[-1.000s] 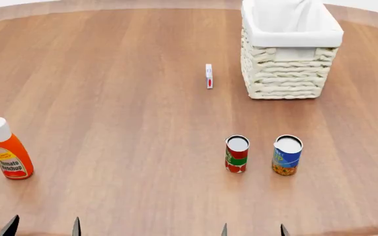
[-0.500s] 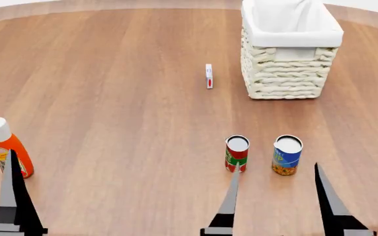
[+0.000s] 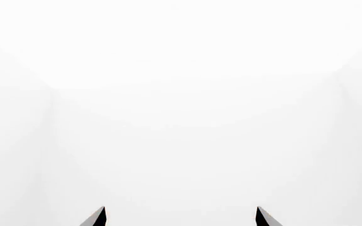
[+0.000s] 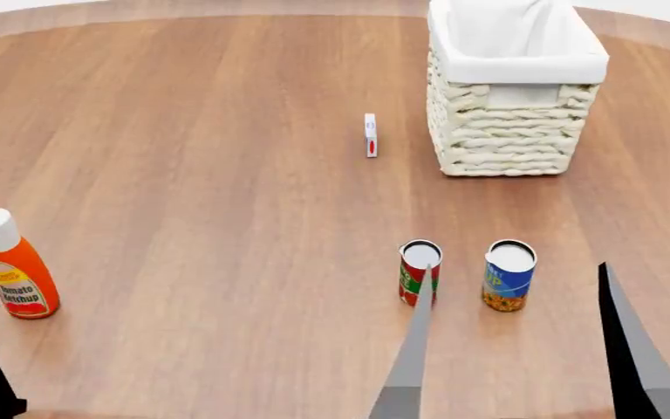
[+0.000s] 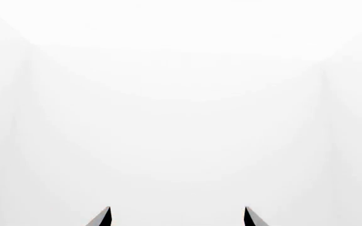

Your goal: Pick up the alphabet soup and the cream cheese box, and put them in the basket.

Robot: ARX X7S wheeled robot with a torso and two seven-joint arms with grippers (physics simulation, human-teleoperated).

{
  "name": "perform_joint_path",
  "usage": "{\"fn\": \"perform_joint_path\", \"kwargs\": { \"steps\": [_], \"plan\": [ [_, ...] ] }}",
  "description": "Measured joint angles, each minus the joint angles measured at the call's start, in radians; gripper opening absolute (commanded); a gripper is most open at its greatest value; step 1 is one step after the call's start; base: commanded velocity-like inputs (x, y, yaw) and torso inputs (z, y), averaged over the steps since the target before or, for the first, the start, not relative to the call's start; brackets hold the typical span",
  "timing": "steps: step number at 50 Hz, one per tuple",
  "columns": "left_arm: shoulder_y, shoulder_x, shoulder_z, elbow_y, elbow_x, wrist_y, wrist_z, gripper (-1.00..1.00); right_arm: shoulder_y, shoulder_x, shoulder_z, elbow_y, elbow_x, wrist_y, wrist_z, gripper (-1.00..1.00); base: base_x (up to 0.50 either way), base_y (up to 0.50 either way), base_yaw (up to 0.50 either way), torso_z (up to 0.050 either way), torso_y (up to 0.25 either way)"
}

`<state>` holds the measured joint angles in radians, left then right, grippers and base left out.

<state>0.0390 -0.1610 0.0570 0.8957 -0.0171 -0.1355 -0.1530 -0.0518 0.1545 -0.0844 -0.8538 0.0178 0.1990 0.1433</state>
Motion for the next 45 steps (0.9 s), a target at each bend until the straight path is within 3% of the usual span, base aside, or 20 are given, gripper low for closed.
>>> {"fn": "perform_joint_path", "kwargs": {
  "steps": [45],
  "plan": [
    [0.018,-0.041,0.037,-0.028,0.006,0.021,-0.039,1.00,-0.008,0.049,-0.044,0.014,0.006,-0.021,0.025,1.00,0.13,0.00,0.00,0.000,0.000]
  ]
}}
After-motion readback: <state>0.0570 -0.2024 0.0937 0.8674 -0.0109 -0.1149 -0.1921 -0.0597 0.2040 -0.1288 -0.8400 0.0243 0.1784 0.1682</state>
